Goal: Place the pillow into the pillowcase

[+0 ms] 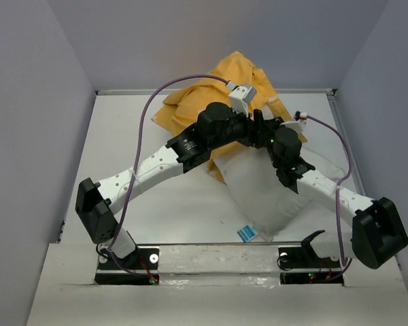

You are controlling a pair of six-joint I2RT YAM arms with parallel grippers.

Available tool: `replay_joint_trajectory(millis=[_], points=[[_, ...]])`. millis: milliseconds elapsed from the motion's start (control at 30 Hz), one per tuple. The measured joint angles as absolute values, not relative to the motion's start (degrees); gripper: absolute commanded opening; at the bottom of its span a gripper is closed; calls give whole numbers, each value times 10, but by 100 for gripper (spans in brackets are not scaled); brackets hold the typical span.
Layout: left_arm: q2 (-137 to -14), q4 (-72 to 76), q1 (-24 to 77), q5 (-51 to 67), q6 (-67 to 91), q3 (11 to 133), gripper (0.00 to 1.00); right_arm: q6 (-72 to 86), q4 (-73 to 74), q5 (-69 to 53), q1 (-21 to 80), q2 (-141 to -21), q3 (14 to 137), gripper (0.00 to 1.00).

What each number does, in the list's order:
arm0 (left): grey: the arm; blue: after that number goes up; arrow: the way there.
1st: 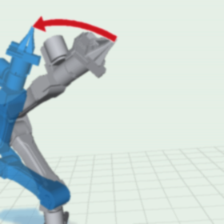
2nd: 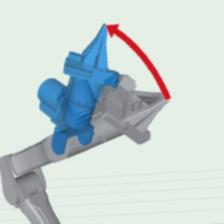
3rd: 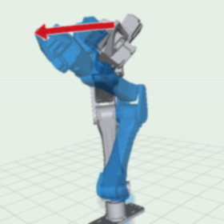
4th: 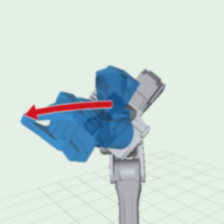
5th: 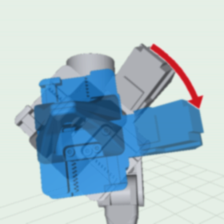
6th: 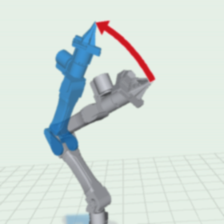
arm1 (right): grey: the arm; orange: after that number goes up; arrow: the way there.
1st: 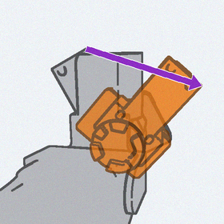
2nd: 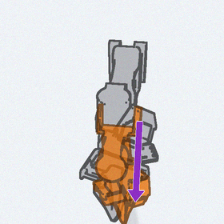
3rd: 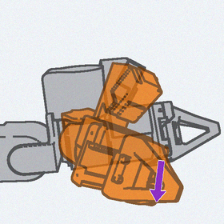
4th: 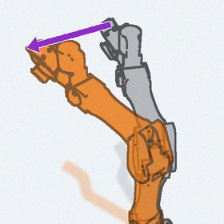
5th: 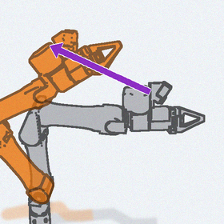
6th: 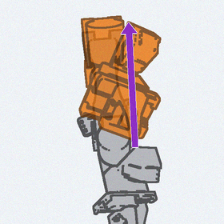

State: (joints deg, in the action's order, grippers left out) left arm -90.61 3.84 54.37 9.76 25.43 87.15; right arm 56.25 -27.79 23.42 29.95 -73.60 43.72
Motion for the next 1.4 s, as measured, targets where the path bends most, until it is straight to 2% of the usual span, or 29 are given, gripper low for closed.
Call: replay_joint_trajectory(millis=[100, 200, 300, 333, 400, 433, 533, 633, 767, 933, 1033, 1067, 1133, 1167, 1233, 1267, 1333, 1367, 1400], points=[[-891, 28, 543, 61, 236, 855, 99, 546, -239, 234, 255, -751, 465, 0], [-810, 52, 549, 18, 231, 719, 99, 538, -209, 221, 195, -793, 477, 1], [-691, 53, 551, -32, 256, 537, 97, 523, -190, 205, 152, -825, 489, 20], [-662, 56, 546, -38, 269, 490, 97, 514, -183, 197, 142, -833, 498, 40], [-603, 72, 510, -44, 301, 368, 96, 498, -168, 182, 131, -840, 515, 55], [-595, 81, 491, -43, 314, 329, 96, 483, -162, 175, 129, -840, 521, 66], [-626, 100, 415, -37, 338, 256, 96, 431, -131, 151, 128, -818, 540, 80], [-697, 142, 369, -16, 340, 257, 97, 375, -85, 128, 128, -774, 550, 85], [-803, 234, 346, 25, 334, 302, 98, 318, -27, 96, 128, -711, 551, 86], [-953, 351, 317, 93, 331, 393, 92, 238, 70, 78, 172, -680, 570, 93], [-1016, 381, 309, 115, 333, 432, 78, 189, 153, 114, 258, -720, 619, 97], [-1027, 386, 307, 119, 333, 439, 63, 176, 171, 130, 284, -733, 634, 98], [-1044, 397, 306, 127, 337, 447, 54, 151, 209, 162, 351, -772, 662, 100], [-1048, 401, 306, 131, 336, 447, 54, 146, 221, 172, 370, -785, 670, 100], [-1050, 411, 306, 138, 339, 447, 45, 127, 247, 208, 402, -829, 691, 100], [-1050, 418, 306, 141, 342, 447, 35, 119, 257, 226, 409, -851, 700, 100], [-1050, 433, 308, 147, 347, 447, 22, 110, 272, 247, 411, -891, 718, 100], [-1050, 438, 308, 149, 349, 447, 7, 101, 288, 264, 411, -922, 738, 98], [-1051, 447, 309, 153, 353, 448, 0, 96, 294, 274, 413, -944, 752, 93]])
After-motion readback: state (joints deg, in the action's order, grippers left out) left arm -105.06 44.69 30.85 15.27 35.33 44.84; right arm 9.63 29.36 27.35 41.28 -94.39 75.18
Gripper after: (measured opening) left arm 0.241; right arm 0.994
